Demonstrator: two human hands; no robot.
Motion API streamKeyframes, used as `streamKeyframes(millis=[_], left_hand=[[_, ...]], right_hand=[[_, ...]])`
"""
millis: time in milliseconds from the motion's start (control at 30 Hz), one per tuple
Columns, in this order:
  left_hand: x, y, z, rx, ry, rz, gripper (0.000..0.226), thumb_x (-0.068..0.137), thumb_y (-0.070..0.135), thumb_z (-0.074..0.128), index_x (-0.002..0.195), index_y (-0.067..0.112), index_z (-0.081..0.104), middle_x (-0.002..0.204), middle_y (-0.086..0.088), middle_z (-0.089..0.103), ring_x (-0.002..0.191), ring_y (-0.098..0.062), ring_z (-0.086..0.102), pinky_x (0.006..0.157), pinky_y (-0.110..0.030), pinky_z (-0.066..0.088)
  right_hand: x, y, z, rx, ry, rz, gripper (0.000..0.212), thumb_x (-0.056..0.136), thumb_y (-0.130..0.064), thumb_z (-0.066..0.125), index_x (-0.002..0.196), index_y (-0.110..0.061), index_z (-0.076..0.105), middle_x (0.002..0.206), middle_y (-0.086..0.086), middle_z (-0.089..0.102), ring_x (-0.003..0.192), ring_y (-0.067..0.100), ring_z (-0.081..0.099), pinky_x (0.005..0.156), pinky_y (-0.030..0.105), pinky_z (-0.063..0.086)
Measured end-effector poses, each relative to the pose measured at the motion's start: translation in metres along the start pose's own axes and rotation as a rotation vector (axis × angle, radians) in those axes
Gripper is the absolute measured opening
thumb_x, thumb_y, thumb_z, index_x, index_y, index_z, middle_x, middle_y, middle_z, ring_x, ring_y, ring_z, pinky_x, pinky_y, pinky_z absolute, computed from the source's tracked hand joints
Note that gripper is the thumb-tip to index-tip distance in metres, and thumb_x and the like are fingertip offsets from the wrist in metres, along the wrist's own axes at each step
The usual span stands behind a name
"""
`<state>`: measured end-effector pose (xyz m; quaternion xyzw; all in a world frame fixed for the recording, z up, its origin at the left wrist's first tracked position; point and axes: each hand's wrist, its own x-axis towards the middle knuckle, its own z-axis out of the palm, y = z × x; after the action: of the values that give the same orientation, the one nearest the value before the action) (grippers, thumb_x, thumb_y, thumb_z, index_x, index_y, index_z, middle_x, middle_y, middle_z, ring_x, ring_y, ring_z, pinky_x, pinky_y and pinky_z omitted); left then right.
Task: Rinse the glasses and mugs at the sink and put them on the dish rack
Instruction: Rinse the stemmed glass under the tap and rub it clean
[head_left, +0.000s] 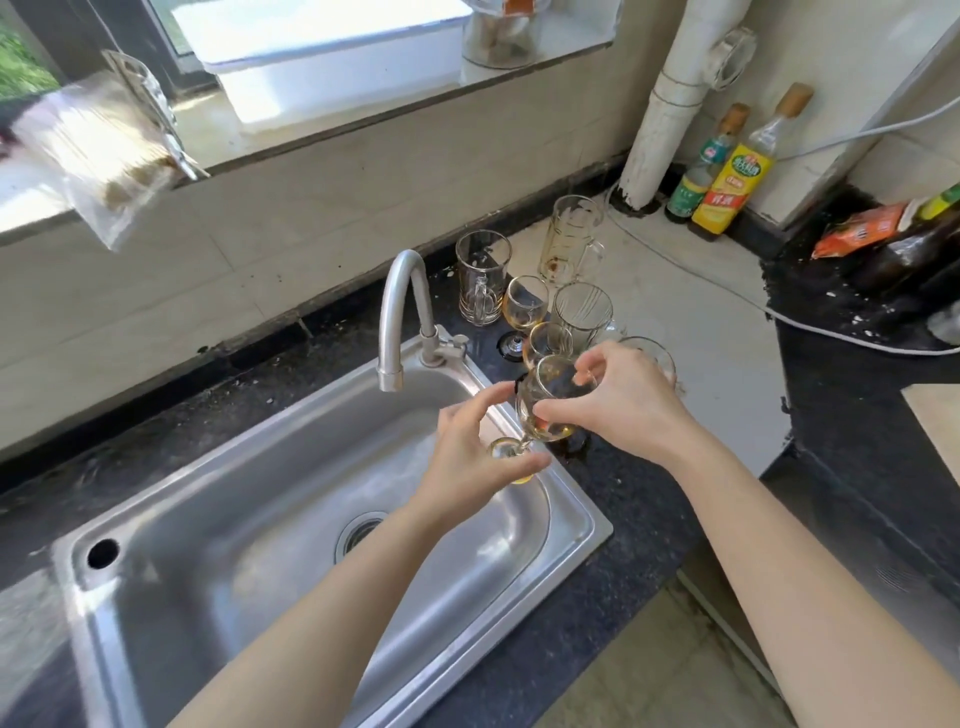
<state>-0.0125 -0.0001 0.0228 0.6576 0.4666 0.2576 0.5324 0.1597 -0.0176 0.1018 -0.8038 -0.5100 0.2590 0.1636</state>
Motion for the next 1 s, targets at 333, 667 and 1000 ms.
streamKeyframes(millis=[333,667,1000], left_hand=[[-0.021,-0.044,-0.047,0.038,0.171,-0.149,0.065,0.064,0.037,0.086,0.118,0.045,0.049,0.101,0.031,0.058,0.122,-0.006,0.039,0.093,-0.015,0.033],[-0.020,-0.066,-0.075,-0.169,0.210,-0.298,0.062,0.063,0.023,0.088,0.116,0.024,0.057,0.103,0.000,0.070,0.099,0.000,0.064,0.064,0.005,0.036],[-0.017,-0.080,-0.098,-0.247,0.307,-0.385,0.055,0.066,0.025,0.086,0.113,0.023,0.059,0.093,0.004,0.075,0.089,-0.010,0.070,0.065,-0.006,0.046]], right_hand=[[0.013,-0.041,0.071,0.210,-0.269,0.036,0.068,0.045,-0.060,0.080,0.098,-0.022,0.061,0.092,-0.006,0.062,0.096,0.018,0.058,0.090,0.042,0.048],[0.051,-0.056,0.095,0.334,-0.431,-0.002,0.066,0.070,-0.059,0.074,0.116,-0.013,0.063,0.109,-0.002,0.067,0.103,0.013,0.062,0.088,0.026,0.047],[0.124,-0.064,0.131,-0.468,-0.014,-0.288,0.024,0.099,-0.020,0.048,0.112,-0.003,0.059,0.117,0.016,0.058,0.109,0.034,0.056,0.082,0.038,0.045]])
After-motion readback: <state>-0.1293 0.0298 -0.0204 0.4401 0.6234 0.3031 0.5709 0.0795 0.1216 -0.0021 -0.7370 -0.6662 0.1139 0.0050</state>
